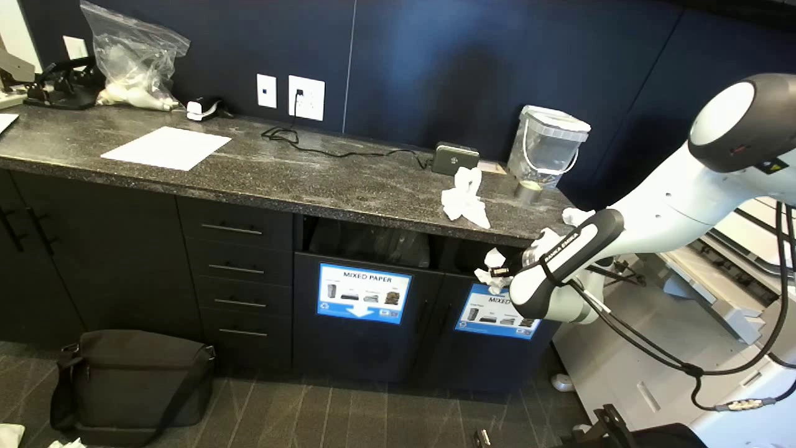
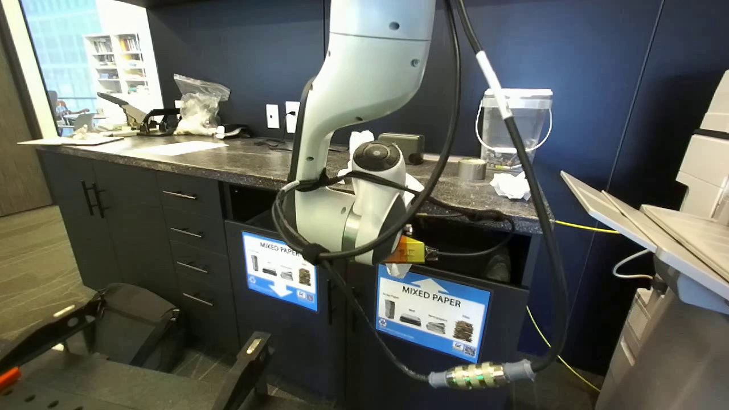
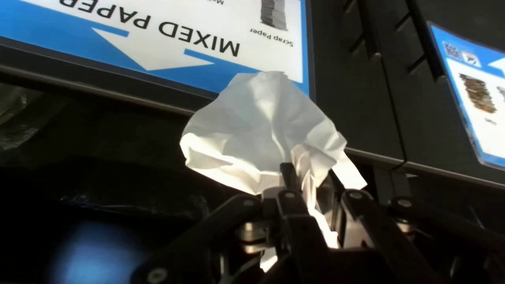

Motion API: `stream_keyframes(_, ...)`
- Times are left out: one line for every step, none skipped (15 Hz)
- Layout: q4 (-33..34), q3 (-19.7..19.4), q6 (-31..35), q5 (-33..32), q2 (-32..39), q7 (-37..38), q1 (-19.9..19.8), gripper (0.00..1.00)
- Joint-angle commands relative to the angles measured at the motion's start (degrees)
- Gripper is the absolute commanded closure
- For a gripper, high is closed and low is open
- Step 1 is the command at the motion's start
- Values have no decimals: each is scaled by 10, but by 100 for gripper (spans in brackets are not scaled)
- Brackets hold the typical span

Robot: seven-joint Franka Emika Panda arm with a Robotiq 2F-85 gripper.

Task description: Put the tissues inside the rubbish bin.

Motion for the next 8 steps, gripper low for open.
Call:
stream_keyframes(88,-28,76,-3,78,68,23,81)
stream_keyframes(109,-30,85,1,96,85,26,79)
stream_keyframes(130,-31,94,2,114,105,27,80)
stream_keyframes(152,-31,105,9,132,123,29,79)
stream_keyframes(173,-31,115,13,148,140,32,80)
stream_keyframes(194,-32,125,20,162,154,37,80)
stream_keyframes(212,-34,137,27,172,167,43,81)
stream_keyframes(229,-35,149,34,182,178,49,80)
